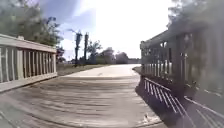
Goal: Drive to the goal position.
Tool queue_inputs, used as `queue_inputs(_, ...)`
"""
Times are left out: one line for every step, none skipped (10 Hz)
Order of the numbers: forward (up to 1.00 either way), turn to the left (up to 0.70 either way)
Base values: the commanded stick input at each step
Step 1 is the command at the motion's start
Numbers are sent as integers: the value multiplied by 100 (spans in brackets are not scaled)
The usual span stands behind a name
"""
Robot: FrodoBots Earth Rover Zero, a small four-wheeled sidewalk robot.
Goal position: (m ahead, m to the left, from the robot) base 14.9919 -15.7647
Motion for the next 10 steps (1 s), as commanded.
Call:
queue_inputs(85,0)
queue_inputs(85,0)
queue_inputs(85,0)
queue_inputs(85,0)
queue_inputs(85,0)
queue_inputs(85,0)
queue_inputs(85,0)
queue_inputs(85,0)
queue_inputs(85,0)
queue_inputs(85,0)
